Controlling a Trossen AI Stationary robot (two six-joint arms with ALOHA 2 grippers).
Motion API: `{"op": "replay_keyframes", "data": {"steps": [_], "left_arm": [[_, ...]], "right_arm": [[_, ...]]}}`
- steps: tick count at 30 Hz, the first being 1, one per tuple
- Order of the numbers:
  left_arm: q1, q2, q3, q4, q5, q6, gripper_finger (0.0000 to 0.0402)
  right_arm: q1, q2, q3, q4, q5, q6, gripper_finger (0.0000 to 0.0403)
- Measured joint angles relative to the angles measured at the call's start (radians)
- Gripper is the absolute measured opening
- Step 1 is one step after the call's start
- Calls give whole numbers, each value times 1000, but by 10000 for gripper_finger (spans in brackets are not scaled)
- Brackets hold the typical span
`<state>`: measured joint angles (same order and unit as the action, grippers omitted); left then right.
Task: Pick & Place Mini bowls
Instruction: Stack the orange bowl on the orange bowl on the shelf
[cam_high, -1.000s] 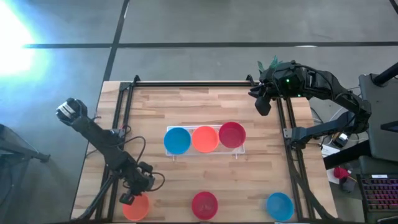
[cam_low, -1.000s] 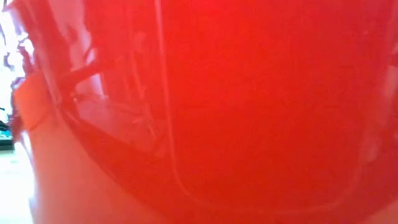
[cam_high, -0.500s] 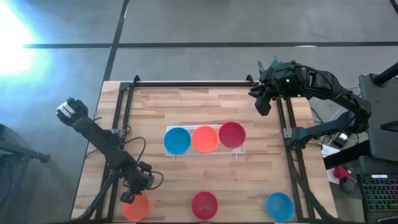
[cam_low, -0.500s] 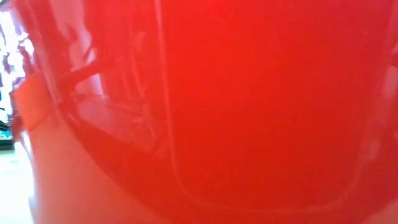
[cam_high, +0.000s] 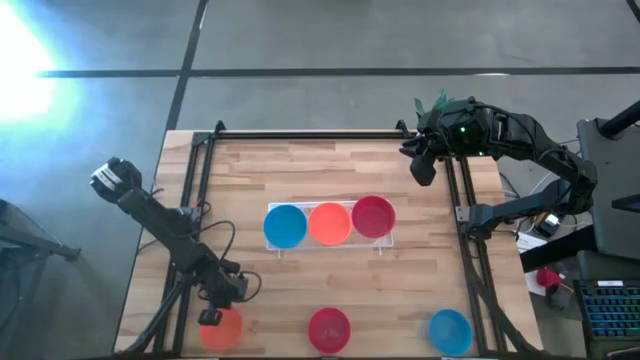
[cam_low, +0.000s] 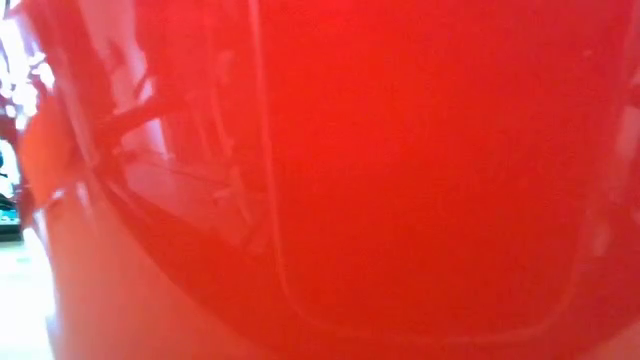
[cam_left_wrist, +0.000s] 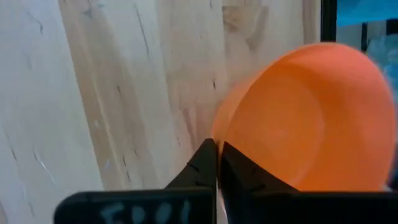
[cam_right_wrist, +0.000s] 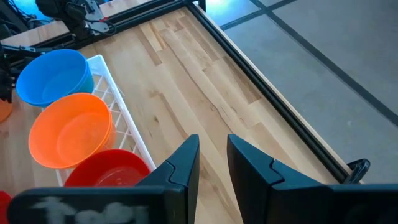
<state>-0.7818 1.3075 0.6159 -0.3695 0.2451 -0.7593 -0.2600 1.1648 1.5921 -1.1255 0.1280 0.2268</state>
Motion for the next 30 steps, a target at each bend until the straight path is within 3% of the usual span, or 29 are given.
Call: {"op": "replay_keyframes", "data": {"steps": [6,18,24,30], "left_arm": [[1,-3,36,3,6,-86,2],[2,-4,229,-4,-45,-304,1],[15,-5,356,-110,-135,-354,0],[57,-5,532,-291,-216,-303,0]], "right_arm": [[0,0,0,0,0,0,79],[0,0,0,0,0,-3,79],[0,0,0,0,0,-3,79],[0,0,0,1,1,-3,79]]}}
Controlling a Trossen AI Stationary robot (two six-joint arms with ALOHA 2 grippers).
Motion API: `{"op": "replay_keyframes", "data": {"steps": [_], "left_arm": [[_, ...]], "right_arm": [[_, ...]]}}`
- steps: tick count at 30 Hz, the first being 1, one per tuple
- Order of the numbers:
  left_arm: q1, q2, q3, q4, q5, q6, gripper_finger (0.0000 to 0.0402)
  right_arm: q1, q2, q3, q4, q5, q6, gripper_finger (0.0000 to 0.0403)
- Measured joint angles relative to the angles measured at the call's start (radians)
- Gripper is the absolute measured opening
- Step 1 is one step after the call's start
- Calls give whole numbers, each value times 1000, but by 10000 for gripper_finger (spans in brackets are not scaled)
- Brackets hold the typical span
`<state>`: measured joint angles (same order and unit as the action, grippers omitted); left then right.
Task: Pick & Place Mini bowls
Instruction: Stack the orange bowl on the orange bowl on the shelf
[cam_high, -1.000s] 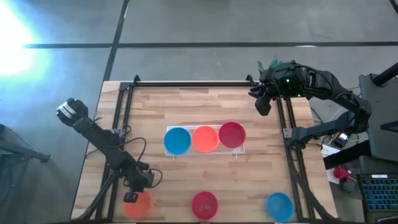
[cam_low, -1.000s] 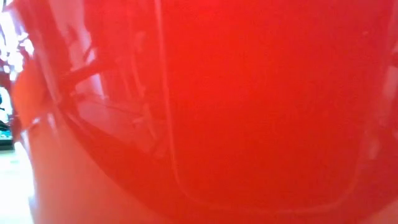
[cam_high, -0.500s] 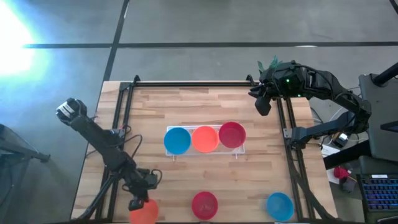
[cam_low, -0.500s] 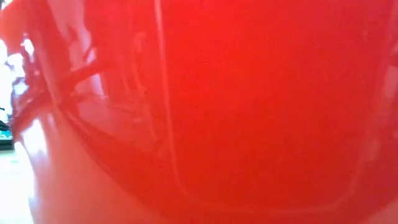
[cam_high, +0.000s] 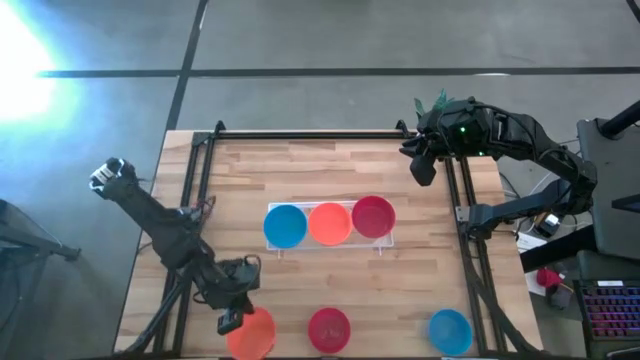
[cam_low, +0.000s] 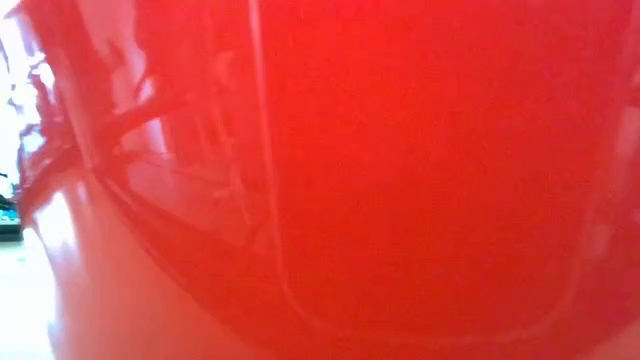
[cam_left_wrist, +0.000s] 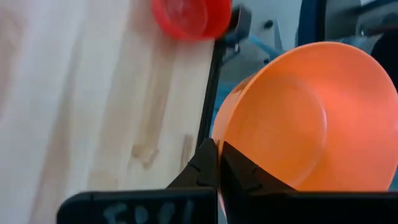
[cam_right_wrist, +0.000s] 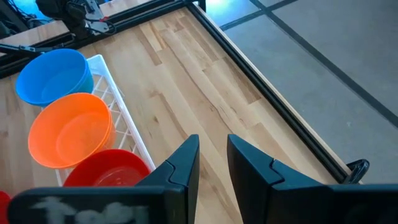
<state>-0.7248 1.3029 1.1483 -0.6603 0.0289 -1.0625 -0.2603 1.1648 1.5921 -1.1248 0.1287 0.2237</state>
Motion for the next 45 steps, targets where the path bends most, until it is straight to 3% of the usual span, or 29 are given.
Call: {"op": "replay_keyframes", "data": {"steps": [12,17,23,29,35,45], "left_arm": [[257,0,336,-366,-34,100,0],[425,0,432,-378,-24,164,0],[640,26,484,-371,137,290,0],[804,97,486,-370,182,384,0],[876,186,493,-354,183,462,0],[884,337,611,-343,176,537,0]], "right_arm": [[0,0,0,0,0,0,79],[0,0,0,0,0,0,79],[0,0,0,0,0,0,79],[0,0,0,0,0,5,79],[0,0,0,1,0,4,79],[0,0,0,2,0,4,79]]}}
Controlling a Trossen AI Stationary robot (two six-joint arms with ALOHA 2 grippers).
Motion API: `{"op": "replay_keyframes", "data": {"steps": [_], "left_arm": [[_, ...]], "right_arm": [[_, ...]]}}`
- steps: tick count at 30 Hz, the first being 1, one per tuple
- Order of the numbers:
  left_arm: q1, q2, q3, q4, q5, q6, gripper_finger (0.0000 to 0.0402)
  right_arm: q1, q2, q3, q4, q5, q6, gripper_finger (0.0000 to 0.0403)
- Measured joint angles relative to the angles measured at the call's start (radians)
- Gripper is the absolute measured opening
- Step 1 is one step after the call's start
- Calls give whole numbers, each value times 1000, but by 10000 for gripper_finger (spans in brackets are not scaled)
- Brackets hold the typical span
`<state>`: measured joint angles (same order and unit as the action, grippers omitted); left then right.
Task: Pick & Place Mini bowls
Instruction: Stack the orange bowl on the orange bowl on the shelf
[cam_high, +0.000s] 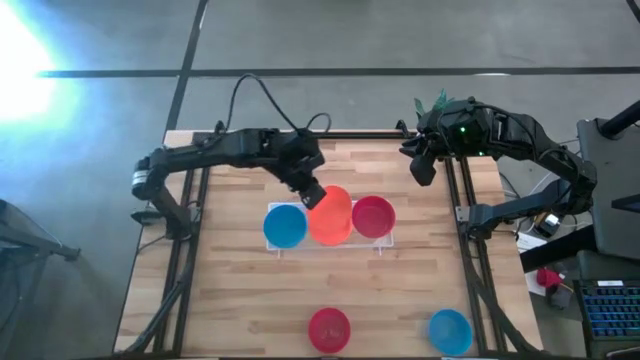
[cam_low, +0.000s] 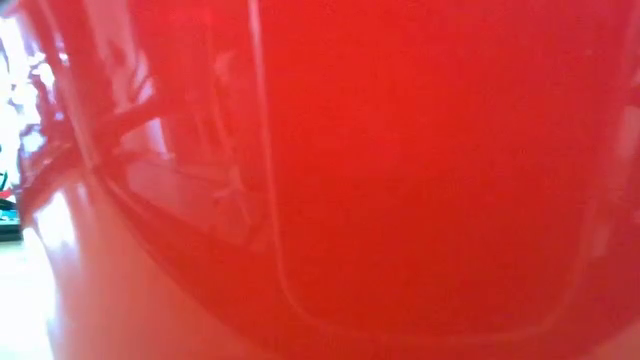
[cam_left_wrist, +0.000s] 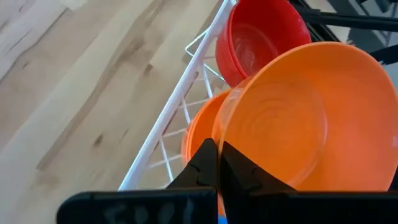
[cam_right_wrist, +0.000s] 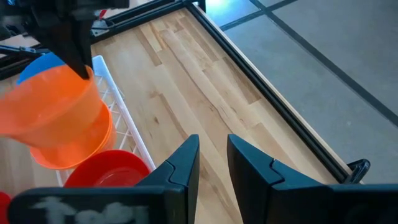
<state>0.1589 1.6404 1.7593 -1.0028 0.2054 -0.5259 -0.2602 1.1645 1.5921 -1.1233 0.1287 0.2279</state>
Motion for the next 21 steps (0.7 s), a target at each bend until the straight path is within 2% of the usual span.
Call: {"op": "replay_keyframes", "data": {"steps": [9,21], "left_arm": [[-2,52,9,-32,-46,21,0],[-14,47,5,-38,-23,35,0]], "right_arm": [[0,0,0,0,0,0,79],[0,0,0,-1,0,-4,79]]}}
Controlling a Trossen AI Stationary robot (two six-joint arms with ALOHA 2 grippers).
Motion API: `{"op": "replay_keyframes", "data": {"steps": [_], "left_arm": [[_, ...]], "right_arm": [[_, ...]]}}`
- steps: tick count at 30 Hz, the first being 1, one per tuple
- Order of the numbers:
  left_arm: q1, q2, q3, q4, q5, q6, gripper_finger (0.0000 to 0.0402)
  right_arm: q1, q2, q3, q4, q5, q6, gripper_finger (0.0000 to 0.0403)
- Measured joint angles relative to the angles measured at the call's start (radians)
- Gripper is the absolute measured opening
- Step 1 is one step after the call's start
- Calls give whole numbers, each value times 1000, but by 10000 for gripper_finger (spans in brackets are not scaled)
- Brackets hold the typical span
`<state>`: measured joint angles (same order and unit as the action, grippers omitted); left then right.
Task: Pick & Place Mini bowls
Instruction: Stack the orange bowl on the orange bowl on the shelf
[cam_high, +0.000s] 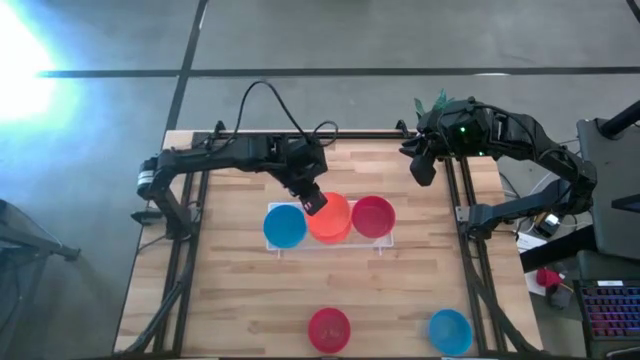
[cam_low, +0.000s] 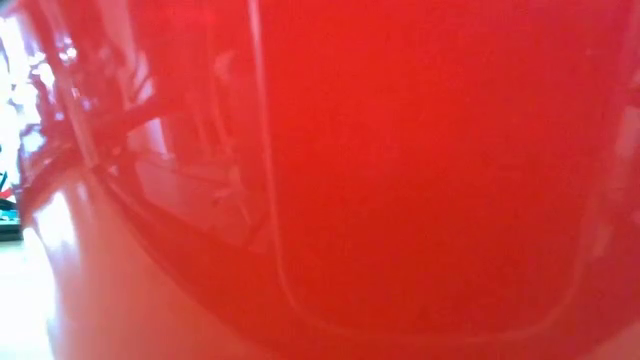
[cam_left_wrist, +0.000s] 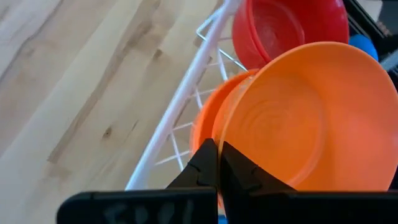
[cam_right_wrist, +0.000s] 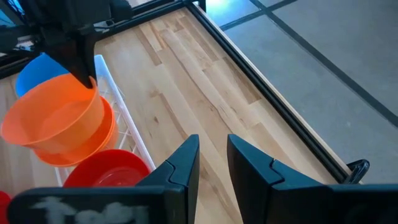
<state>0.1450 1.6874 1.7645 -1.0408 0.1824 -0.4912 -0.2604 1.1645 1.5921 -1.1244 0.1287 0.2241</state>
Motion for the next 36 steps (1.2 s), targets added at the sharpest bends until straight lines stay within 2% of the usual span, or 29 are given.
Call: {"op": "replay_keyframes", "data": {"steps": [12,24,29,33,36], "left_arm": [[-4,13,-2,0,11,43,19],[-2,14,6,-1,12,43,82],[1,1,42,0,12,47,88],[4,-4,73,34,9,104,89],[-5,-4,79,114,4,231,89]], "right_arm": [[0,0,0,0,0,0,79],[0,0,0,0,0,0,79],[0,0,0,0,0,2,79],[0,0,0,0,0,3,79],[0,0,0,0,0,0,79]]}}
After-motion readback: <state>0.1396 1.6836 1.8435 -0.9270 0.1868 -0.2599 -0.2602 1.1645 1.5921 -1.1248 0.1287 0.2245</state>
